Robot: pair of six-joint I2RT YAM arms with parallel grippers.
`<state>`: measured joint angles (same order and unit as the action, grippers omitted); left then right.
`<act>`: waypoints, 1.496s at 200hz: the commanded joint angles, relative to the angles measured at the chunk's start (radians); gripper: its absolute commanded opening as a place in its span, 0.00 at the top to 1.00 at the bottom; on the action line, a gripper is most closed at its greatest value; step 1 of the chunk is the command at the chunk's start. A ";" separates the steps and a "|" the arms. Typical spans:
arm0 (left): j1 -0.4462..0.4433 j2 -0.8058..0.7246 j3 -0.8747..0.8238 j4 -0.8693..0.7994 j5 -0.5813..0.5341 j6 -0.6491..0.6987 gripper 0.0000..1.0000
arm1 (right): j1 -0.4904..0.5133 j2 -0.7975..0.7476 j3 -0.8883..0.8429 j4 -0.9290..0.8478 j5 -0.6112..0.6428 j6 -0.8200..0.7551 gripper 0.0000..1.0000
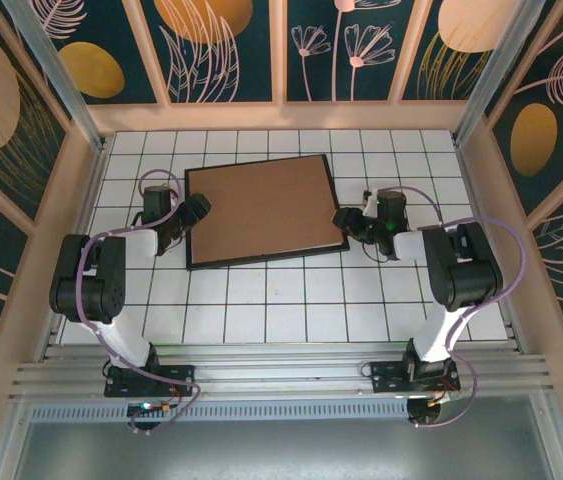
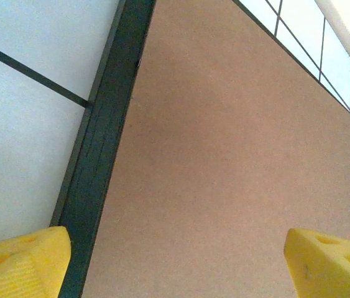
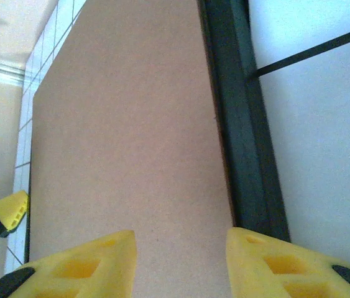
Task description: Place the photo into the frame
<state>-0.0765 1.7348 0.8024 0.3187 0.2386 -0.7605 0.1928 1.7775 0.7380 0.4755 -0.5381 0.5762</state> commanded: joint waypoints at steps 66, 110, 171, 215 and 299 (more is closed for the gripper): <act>-0.004 0.019 0.006 -0.008 -0.019 0.030 0.11 | 0.024 -0.107 0.069 -0.196 0.169 -0.178 0.55; -0.003 0.006 0.006 -0.022 -0.113 0.042 0.11 | 0.014 -0.029 0.175 -0.318 0.242 -0.327 0.48; -0.001 0.075 0.075 -0.012 -0.147 0.033 0.10 | -0.013 0.127 0.306 -0.360 0.101 -0.359 0.45; -0.002 0.163 0.140 -0.009 -0.077 0.039 0.12 | -0.013 0.168 0.296 -0.284 -0.073 -0.275 0.38; -0.006 0.126 0.064 0.053 0.056 0.023 0.19 | -0.008 -0.083 0.010 -0.212 -0.146 -0.177 0.42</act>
<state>-0.0658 1.8771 0.9028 0.3649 0.2016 -0.7258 0.1661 1.7981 0.8093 0.2638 -0.6224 0.3584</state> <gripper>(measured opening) 0.808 0.584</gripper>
